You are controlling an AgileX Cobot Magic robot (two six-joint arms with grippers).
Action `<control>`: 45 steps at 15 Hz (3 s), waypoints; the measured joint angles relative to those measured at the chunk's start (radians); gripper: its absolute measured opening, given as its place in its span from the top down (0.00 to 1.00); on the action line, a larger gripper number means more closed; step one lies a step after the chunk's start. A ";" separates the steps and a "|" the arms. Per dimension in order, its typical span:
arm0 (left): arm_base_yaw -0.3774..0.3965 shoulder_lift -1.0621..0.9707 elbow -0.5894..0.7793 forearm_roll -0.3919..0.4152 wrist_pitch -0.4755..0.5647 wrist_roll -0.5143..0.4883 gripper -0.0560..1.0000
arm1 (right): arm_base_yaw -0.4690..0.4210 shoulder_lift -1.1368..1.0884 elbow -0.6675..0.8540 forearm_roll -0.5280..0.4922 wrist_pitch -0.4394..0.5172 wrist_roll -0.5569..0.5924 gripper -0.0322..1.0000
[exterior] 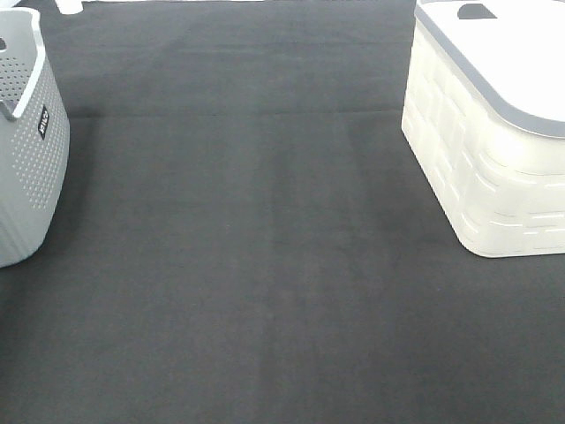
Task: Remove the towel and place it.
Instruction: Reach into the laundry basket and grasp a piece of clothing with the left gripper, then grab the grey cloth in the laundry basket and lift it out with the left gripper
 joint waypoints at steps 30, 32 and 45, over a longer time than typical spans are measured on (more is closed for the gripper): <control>0.162 0.576 -0.183 -0.522 -0.349 0.473 0.35 | 0.000 0.000 0.000 0.000 0.000 0.000 0.30; 0.162 0.576 -0.183 -0.508 -0.349 0.446 0.45 | 0.000 0.000 0.000 0.000 0.000 0.000 0.30; 0.162 0.513 -0.187 -0.474 -0.361 0.389 0.95 | 0.000 0.000 0.000 0.000 0.000 0.000 0.30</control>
